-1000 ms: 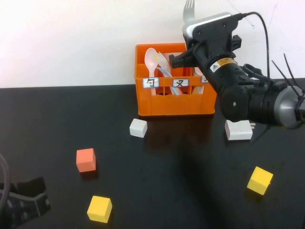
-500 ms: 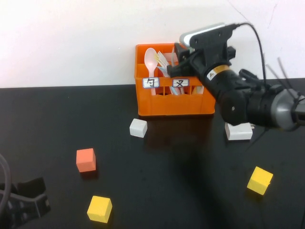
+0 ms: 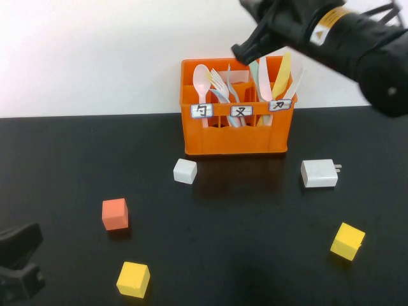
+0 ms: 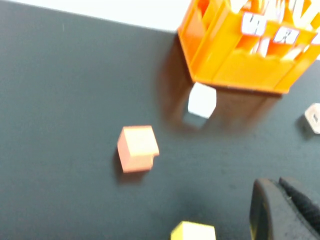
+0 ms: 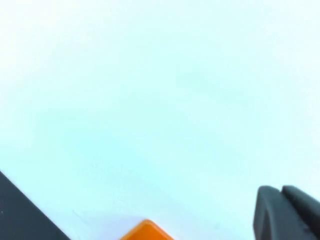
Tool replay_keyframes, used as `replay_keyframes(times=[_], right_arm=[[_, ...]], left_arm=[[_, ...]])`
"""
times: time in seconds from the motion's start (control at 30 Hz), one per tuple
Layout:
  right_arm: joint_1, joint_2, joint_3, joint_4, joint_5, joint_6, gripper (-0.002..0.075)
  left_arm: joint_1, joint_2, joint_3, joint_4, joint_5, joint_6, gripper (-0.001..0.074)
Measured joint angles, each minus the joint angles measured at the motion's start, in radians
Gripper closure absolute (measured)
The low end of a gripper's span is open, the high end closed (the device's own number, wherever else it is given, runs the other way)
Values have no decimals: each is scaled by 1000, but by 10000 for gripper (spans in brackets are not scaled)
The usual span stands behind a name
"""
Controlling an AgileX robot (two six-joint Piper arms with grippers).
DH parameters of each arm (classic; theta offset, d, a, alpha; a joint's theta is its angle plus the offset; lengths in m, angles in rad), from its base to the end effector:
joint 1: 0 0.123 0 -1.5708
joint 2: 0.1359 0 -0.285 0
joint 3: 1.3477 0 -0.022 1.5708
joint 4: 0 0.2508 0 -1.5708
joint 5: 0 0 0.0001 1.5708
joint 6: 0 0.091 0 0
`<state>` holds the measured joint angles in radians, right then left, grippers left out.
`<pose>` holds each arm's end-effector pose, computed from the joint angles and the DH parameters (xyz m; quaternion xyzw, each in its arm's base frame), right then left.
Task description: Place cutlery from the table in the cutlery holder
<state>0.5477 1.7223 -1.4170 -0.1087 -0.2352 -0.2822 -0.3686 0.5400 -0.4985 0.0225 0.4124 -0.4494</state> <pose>0.3585 0.2214 0.3649 -0.3244 0.6220 0.0657 0.7096 0.1049 -0.0396 0.3020 -0.0273 0.8237 -0.2164 0.5234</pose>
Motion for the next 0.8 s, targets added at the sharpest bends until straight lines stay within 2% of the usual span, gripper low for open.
replay_keyframes(times=[0.27,0.57,0.8], right_arm=[[9,-148,115,-48,37,0,727],[29,-364,475,-83,-60,0,728],[31,-562,725,-96,-74,0,728]], left_arm=[[0,-155,87,35,-95,4,736],[0,-361,172,80,-134,37,736],[0,-407,207,87,-145,39,736]])
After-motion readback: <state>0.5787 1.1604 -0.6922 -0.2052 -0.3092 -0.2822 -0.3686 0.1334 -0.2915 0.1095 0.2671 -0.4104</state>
